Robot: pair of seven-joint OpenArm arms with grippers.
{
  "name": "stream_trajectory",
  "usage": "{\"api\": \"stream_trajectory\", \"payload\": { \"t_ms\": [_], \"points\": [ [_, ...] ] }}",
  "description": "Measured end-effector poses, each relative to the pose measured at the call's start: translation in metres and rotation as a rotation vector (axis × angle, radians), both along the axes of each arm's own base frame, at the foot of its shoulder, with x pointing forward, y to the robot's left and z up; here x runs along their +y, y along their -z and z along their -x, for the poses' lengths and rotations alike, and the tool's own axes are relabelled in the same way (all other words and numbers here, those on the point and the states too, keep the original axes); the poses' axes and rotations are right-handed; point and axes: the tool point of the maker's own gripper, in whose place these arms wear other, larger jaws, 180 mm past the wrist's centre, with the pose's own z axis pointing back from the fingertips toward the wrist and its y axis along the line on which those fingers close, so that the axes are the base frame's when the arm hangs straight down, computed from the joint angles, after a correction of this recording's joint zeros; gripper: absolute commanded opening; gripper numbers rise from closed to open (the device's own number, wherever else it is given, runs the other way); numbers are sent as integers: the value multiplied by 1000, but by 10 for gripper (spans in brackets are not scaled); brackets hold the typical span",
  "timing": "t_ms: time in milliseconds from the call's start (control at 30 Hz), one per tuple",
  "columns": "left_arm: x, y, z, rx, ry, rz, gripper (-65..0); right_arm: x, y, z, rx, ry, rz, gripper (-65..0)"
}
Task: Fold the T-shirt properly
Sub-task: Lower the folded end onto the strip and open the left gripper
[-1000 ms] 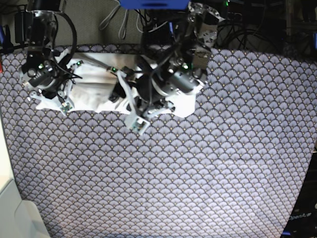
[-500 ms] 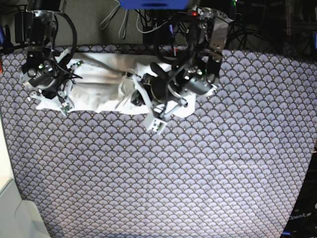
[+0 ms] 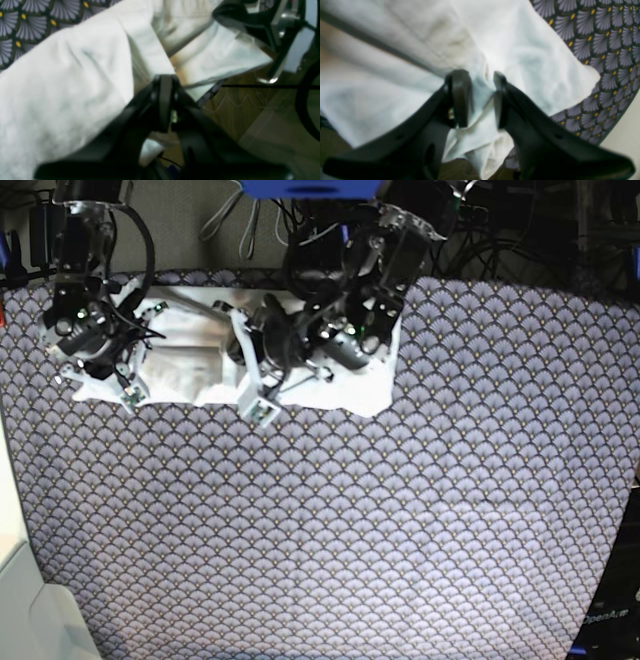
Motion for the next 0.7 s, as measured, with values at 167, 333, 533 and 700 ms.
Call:
{"api": "stream_trajectory", "payload": {
  "t_ms": [167, 333, 533, 700],
  "points": [
    [22, -25, -12, -99, -18, 5, -641, -3, -2, -1, -3, -1, 5, -468],
    [88, -28, -31, -151, -164, -68, -621, -5, -2, -1, -5, 4, 9, -422],
    [144, -2, -34, -61, -273, -167, -358, -9, -13, -4, -36, 13, 22, -270],
    [148, 19, -30, 1, -276, -181, -245, -19, -44, -11, -146, 83, 24, -198]
  ]
}}
